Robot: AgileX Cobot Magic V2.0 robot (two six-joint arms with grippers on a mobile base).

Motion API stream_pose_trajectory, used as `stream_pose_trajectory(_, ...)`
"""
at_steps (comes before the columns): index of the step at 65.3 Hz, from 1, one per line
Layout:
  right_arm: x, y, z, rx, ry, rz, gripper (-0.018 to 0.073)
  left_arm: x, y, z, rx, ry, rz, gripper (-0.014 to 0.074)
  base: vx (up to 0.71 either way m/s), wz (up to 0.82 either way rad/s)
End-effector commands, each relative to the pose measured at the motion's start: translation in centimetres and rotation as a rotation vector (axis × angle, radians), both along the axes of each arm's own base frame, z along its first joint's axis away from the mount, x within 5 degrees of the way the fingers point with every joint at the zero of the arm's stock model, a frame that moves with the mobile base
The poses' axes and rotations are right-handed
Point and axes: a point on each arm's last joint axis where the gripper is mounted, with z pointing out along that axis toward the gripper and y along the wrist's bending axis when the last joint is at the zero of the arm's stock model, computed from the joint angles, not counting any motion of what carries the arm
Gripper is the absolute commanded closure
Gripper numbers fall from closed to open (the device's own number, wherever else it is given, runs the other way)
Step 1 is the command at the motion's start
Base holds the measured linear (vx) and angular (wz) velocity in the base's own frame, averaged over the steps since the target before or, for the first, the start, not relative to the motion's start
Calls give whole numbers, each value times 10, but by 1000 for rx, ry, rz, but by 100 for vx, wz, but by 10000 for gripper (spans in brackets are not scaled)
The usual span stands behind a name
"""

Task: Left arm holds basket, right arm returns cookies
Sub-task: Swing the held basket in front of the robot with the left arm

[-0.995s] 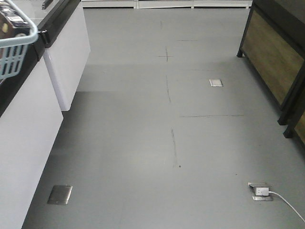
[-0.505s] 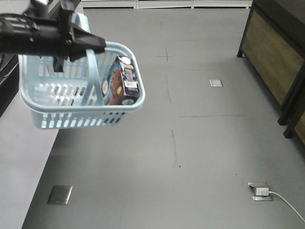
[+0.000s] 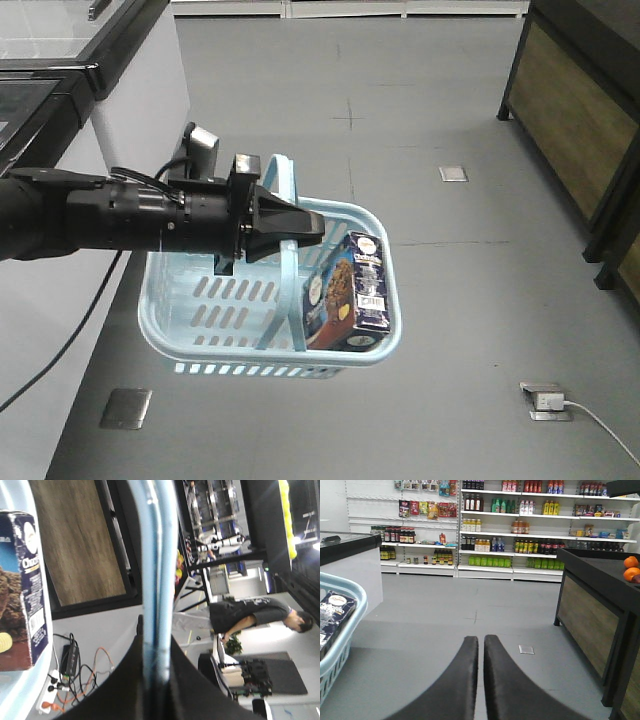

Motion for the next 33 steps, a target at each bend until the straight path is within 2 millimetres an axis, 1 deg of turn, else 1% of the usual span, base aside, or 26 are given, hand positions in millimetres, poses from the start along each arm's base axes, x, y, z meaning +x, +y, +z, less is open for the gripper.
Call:
stream_pose_trajectory(1, -1, 1, 1, -10, -70, 4, 562, -14, -10, 39, -174, -72, -19, 602, 0, 0)
stream_pose_trajectory(20, -1, 1, 1, -10, -70, 4, 562, -43, -41, 24, -172, -35, -155, 602, 0, 0)
stream_pose_trajectory(27, -1, 0, 1, -10, -70, 2, 562, -51, -47, 16, -158, -21, -171, 602, 0, 0)
stream_pose_trajectory(33, -1, 0, 1, -10, -70, 2, 562, -53, -48, 12, -151, -6, -173, 602, 0, 0)
